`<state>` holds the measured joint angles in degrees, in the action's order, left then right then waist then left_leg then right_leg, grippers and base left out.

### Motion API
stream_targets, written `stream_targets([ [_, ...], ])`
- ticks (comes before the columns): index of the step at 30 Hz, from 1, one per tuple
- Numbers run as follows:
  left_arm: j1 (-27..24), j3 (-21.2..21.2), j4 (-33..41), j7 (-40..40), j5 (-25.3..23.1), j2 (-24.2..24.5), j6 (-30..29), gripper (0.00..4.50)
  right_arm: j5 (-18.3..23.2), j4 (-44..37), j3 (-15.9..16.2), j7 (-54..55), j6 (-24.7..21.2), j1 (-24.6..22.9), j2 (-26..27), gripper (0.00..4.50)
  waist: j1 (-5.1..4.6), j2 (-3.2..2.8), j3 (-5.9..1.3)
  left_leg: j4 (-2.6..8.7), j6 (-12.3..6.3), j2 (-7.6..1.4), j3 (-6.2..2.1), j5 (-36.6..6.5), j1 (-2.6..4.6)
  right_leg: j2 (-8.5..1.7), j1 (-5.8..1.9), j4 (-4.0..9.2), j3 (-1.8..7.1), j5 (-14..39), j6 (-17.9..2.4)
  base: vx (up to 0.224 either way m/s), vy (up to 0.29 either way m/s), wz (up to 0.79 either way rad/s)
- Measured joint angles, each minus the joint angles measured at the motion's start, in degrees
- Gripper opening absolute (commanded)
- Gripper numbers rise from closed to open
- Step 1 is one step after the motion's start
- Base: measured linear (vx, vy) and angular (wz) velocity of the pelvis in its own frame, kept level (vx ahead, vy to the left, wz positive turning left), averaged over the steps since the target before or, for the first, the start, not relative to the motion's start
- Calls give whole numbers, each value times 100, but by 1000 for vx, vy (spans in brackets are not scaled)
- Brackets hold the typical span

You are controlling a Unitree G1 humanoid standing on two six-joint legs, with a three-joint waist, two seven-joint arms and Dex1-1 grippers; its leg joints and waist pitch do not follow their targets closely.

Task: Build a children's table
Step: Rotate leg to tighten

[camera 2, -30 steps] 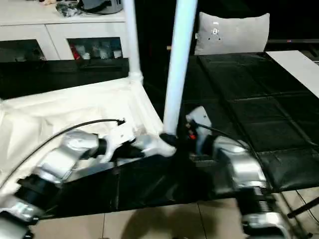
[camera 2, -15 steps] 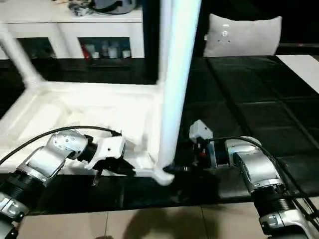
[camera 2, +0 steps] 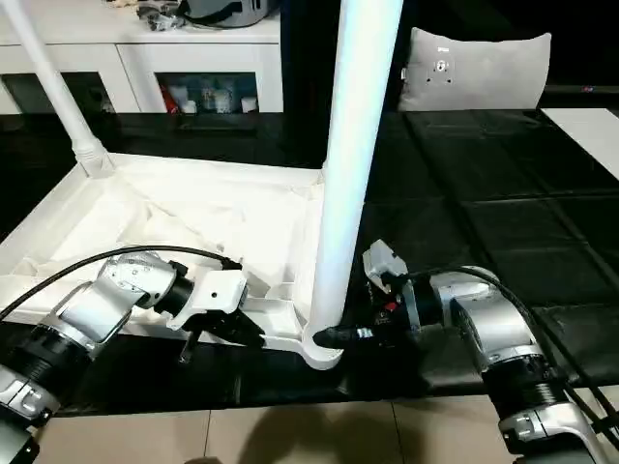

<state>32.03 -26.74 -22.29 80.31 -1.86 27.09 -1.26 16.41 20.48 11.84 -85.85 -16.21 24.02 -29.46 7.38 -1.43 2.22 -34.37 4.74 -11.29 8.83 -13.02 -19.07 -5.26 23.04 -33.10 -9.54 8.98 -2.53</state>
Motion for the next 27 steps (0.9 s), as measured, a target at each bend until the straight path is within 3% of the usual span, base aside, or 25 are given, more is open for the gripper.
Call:
stream_targets([
  [8, -46, 106, 5, 0, 145, -73, -282, 0, 127, -13, -30, 21, -144, -22, 39, 218, -3, 0, 0, 0, 0, -1, 3, 0, 1, 1, 1, -1, 0, 0, 0, 0, 0, 0],
  [11, -119, 291, 109, -164, 225, -138, -653, 0, 203, -97, -260, 274, -302, -106, 172, 213, -29, -4, -2, -5, 2, -1, 3, 1, 3, 1, 0, -2, 1, -1, 0, 0, 0, 0],
  [13, -153, 454, 129, -586, 206, -231, -1008, 0, 123, -118, -452, 918, -369, -96, 359, 211, -99, -5, -3, -6, 12, -1, 1, 8, 6, 2, 0, -3, 2, -2, 0, 0, 0, 0],
  [17, -148, 717, 106, -1485, 37, -577, -1528, 0, -98, 135, -772, 2329, -381, 94, 849, 204, -379, -4, -2, -8, 29, -3, 1, 4, 7, 2, 4, 7, 0, -4, 2, 0, 0, 0],
  [20, -147, 915, 52, -2232, 26, -1026, -1896, 0, -286, 309, -978, 3330, -358, 265, 1137, 202, -513, -2, -1, -8, 15, -3, 1, 10, 1, 2, 8, 5, -1, -6, 2, 0, 0, 0],
  [25, -84, 1081, -3, -3304, -81, -1652, -2316, 0, -578, 492, -1240, 4876, -348, 503, 1654, 202, -548, -2, -1, 23, 13, -8, 0, 7, -15, 8, 29, 5, -8, -2, -1, 0, 0, 0],
  [26, -69, 1083, -3, -3414, -126, -1728, -2345, 0, -605, 517, -1266, 4996, -276, 511, 1701, 255, -533, -2, -1, 23, 12, -9, -1, 7, -22, 8, 33, 5, -8, 1, -1, 0, 0, 0],
  [27, -55, 1070, -3, -3460, -165, -1757, -2346, 0, -608, 554, -1266, 5045, -195, 510, 1707, 255, -516, -2, -1, 23, 10, -9, -1, 6, -30, 8, 38, 5, -9, 2, -1, 0, 0, 0],
])
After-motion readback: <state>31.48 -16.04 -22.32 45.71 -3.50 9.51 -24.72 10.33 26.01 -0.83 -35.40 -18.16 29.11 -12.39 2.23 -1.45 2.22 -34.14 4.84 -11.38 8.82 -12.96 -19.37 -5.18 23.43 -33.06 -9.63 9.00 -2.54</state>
